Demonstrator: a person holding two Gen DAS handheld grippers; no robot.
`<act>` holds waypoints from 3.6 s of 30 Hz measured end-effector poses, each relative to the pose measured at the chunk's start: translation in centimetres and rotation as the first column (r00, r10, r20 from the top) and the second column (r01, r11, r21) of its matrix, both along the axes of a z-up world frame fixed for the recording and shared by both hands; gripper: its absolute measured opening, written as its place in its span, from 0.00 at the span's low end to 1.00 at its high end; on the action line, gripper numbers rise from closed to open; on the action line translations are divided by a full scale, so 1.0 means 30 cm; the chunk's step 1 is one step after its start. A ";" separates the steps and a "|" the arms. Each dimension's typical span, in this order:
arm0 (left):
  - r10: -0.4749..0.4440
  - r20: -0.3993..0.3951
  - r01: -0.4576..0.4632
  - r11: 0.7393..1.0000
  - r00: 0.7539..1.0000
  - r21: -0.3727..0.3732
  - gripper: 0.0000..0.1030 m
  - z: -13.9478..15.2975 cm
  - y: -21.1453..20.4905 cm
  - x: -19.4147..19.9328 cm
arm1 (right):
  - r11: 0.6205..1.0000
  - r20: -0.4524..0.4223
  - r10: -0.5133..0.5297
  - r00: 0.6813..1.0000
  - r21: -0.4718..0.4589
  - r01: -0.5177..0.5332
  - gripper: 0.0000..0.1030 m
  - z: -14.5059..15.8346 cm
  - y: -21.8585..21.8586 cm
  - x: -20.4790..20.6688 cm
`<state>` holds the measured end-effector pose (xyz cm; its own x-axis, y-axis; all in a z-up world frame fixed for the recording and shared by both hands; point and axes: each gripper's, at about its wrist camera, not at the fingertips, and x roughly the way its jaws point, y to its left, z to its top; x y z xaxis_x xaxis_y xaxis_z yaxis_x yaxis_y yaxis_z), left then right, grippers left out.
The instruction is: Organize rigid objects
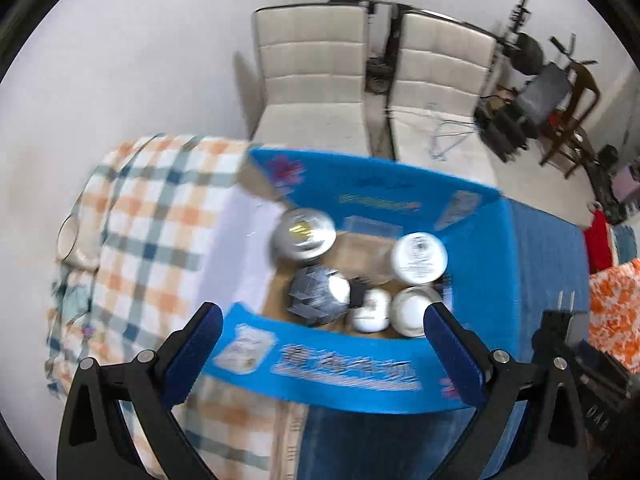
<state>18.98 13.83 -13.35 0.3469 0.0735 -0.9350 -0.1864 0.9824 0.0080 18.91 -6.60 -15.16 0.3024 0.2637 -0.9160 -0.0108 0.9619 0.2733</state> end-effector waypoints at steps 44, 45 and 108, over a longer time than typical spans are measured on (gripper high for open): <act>0.096 -0.097 -0.096 0.995 0.991 0.012 1.00 -0.226 0.396 0.000 | 0.969 -0.241 0.231 0.943 0.143 -0.201 0.79 -0.471 0.592 0.103; 0.088 -0.090 -0.087 0.996 0.992 0.011 1.00 -0.216 0.383 -0.004 | 0.975 -0.244 0.209 0.947 0.121 -0.184 0.83 -0.465 0.565 0.091; -0.092 0.149 0.092 0.996 0.984 0.009 1.00 0.464 0.067 -0.452 | 0.968 0.203 0.045 0.978 -0.250 0.007 0.94 0.638 0.156 -0.466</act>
<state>5.43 15.84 0.58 0.4881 0.0362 -0.8720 -0.0946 0.9954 -0.0116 4.94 -1.92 3.99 0.4881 0.0441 -0.8717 -0.0605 0.9980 0.0166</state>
